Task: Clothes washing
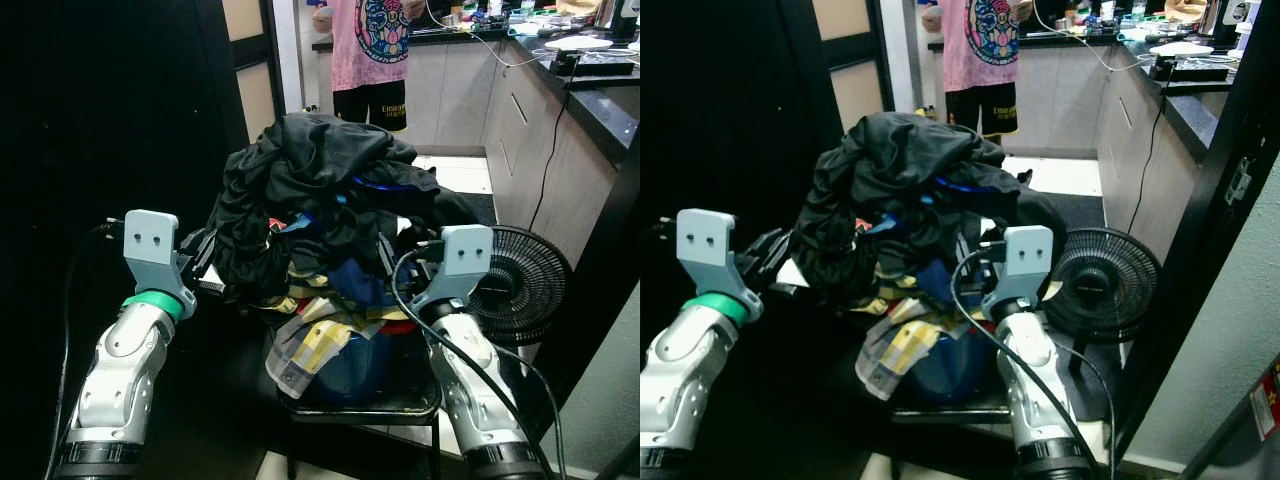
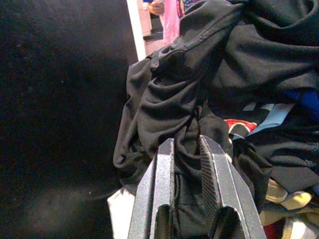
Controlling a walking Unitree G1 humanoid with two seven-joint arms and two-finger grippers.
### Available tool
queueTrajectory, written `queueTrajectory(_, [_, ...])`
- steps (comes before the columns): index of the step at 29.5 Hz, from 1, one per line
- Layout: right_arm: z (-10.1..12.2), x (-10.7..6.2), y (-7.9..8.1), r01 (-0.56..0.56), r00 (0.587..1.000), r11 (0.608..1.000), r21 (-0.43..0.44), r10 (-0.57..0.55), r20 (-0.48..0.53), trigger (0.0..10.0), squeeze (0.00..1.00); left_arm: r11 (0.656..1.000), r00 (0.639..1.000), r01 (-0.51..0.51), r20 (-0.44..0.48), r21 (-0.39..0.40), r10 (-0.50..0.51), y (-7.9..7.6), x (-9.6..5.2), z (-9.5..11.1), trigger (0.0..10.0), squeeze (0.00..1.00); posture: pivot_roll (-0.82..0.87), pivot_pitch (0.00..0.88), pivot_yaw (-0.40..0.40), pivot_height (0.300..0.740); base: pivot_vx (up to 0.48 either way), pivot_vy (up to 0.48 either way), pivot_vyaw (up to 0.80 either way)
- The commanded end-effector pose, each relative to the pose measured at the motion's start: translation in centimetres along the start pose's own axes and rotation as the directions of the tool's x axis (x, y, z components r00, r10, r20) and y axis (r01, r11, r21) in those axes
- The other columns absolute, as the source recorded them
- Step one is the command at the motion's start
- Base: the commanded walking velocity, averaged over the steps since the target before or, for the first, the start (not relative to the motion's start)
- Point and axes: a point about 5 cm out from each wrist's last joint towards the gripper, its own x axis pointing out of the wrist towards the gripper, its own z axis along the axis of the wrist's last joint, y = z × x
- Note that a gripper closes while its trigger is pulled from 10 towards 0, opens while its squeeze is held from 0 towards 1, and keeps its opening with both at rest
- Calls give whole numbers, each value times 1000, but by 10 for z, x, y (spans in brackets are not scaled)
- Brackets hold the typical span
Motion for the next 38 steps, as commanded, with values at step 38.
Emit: queueTrajectory(38, [8, 11, 2, -187, 982, 982, -13, 187, -37, 10000, 0, 992, 991, -122, 60, 24, 121, -14, -6, -5, 10000, 0, -2, 0, -46, 740, 0, 0, -57])
